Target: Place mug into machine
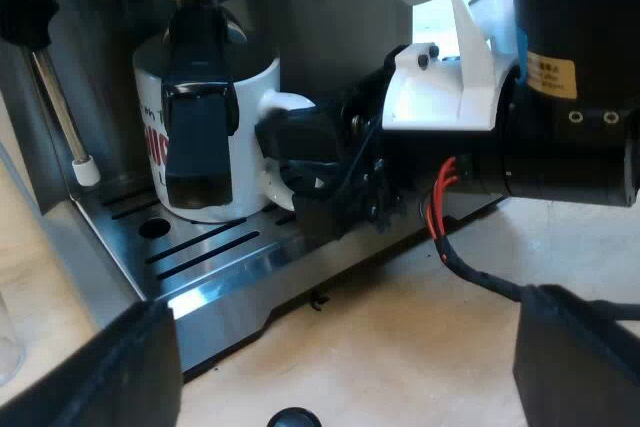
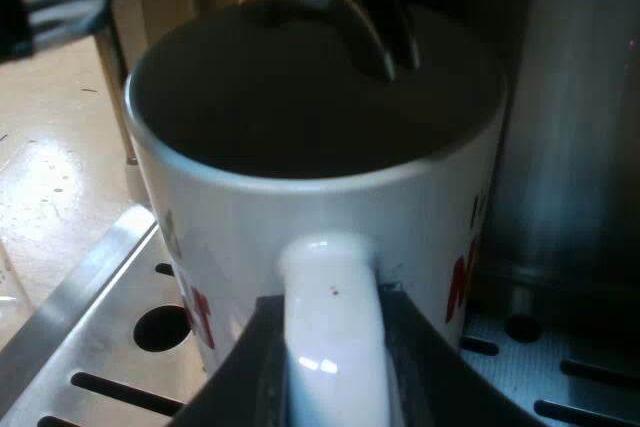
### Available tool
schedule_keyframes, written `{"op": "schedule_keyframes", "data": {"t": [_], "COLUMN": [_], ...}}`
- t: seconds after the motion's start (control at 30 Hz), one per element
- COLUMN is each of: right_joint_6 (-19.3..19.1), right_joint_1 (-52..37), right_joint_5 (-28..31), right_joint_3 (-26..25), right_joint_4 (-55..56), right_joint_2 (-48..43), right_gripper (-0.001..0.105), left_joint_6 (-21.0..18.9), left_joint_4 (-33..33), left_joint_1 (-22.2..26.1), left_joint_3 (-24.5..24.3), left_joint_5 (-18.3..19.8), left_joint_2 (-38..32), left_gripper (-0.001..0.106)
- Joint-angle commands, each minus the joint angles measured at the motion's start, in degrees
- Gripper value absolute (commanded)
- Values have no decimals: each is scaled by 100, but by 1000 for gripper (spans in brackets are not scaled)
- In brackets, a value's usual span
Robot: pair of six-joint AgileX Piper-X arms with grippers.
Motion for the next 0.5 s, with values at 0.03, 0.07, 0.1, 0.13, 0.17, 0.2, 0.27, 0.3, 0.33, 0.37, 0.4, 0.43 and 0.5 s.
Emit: {"op": "schedule_keyframes", "data": {"t": [0.03, 0.07, 0.1, 0.13, 0.17, 0.2, 0.27, 0.3, 0.33, 0.37, 0.4, 0.43, 0.5], "right_joint_6": [22, 22, 22, 22, 22, 22, 22, 22, 22, 22, 22, 22, 22], "right_joint_1": [-38, -38, -38, -38, -38, -38, -38, -38, -38, -38, -38, -38, -10], "right_joint_5": [30, 30, 30, 30, 30, 30, 60, 88, 107, 143, 143, 142, 142], "right_joint_3": [-93, -93, -93, -93, -93, -93, -93, -93, -93, -93, -93, -93, -93], "right_joint_4": [-173, -173, -173, -173, -173, -173, -173, -173, -162, -168, -168, -168, -168], "right_joint_2": [-51, -51, -51, -51, -51, -51, -51, -51, -51, -51, -51, -51, -63], "right_gripper": [0, 0, 0, 0, 0, 0, 6, 13, 20, 30, 41, 46, 57], "left_joint_6": [19, 19, 19, 19, 19, 19, 19, 19, 19, 19, 19, 19, 19], "left_joint_4": [-67, -67, -67, -67, -67, -67, -67, -67, -67, -67, -67, -67, -67], "left_joint_1": [-23, -23, -23, -23, -23, -23, -23, -23, -23, -23, -23, -23, -23], "left_joint_3": [2, 2, 2, 2, 2, 2, 2, 2, 2, 2, 2, 2, 2], "left_joint_5": [45, 45, 45, 45, 45, 45, 45, 45, 45, 45, 45, 45, 45], "left_joint_2": [-17, -17, -17, -17, -17, -17, -17, -17, -17, -17, -17, -17, -17], "left_gripper": [70, 70, 70, 70, 70, 70, 70, 70, 70, 70, 70, 70, 70]}}
